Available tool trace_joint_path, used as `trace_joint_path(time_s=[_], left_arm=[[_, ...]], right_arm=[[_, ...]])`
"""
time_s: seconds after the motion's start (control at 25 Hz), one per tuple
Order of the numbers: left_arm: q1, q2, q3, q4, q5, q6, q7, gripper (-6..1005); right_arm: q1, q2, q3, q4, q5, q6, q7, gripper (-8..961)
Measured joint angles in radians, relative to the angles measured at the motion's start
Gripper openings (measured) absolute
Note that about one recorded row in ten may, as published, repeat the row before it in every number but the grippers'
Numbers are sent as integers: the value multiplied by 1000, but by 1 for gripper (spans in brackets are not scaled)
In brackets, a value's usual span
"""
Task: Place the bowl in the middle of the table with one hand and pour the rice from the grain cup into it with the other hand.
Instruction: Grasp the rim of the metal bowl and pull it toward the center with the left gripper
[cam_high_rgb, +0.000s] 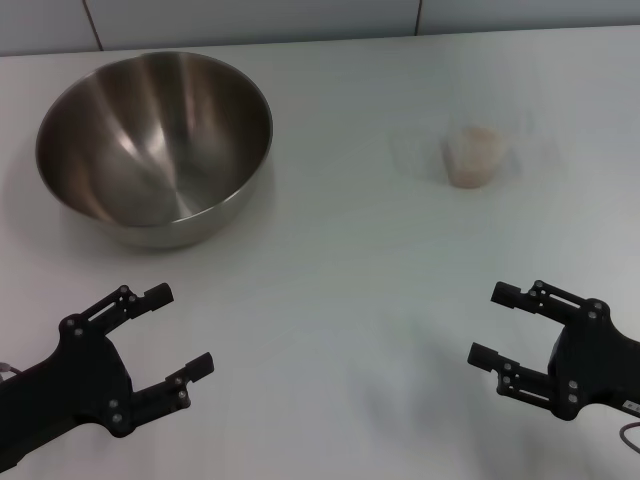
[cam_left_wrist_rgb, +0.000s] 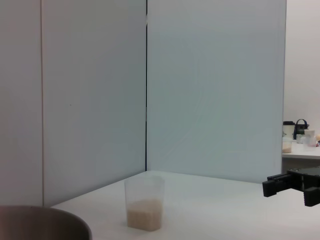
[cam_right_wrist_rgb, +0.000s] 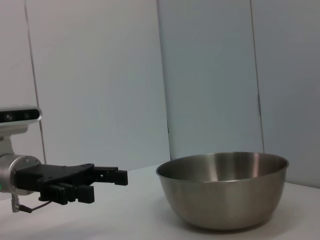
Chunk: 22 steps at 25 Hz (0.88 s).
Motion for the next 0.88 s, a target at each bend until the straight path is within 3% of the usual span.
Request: trace_joint_path(time_s=[0.72, 0.88], left_arm=[[-2, -2, 0, 0, -1, -22, -3, 819], [-19, -1, -18, 5, -14, -19, -86, 817]], right_arm=[[10, -1, -1, 0, -2, -3, 2, 715], [13, 0, -3, -2, -2, -4, 9, 715]])
